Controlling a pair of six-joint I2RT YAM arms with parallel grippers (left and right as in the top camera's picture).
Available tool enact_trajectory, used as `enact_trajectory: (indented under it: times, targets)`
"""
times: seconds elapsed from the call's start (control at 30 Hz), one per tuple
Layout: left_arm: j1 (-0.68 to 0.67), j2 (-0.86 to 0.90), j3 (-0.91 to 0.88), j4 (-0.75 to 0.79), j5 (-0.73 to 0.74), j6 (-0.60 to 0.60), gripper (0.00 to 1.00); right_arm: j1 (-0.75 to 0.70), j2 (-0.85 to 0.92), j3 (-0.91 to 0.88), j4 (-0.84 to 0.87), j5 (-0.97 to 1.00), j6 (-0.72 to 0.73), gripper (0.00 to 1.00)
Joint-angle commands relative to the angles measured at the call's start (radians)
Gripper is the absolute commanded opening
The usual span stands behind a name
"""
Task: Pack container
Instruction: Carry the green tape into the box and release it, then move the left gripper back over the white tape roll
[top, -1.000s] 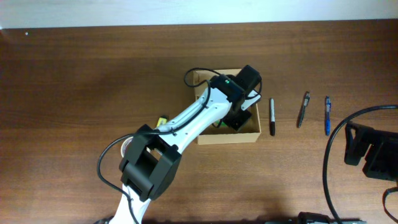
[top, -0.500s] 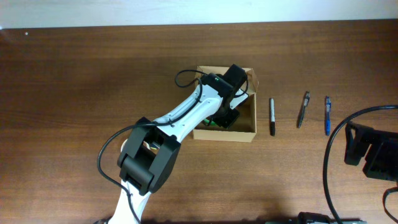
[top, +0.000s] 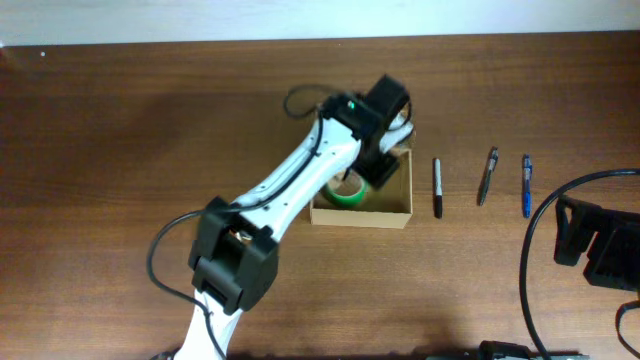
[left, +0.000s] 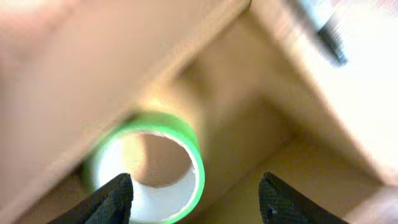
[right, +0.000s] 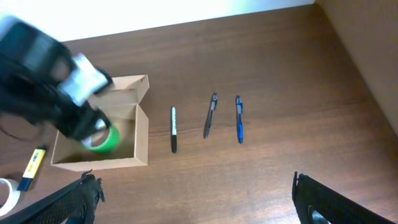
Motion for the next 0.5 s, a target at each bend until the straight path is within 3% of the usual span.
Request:
enact_trajectory:
  times: [0.0,0.23,0.47]
  targets:
    - [0.002,-0.109,0.154,-0.053,-0.097,-0.022,0.6,0.011,0.002,0.007,0.001,0.026,0.008,0.99]
    - [0.06,-0.208,0.301,-0.229,-0.477,-0.148,0.54,0.011,0.002,0.007,0.006,0.027,0.008,0.99]
    - [0.314,-0.283,0.301,-0.361,-0.51,-0.308,0.48,0.048,0.002,0.007,0.008,0.035,0.008,0.99]
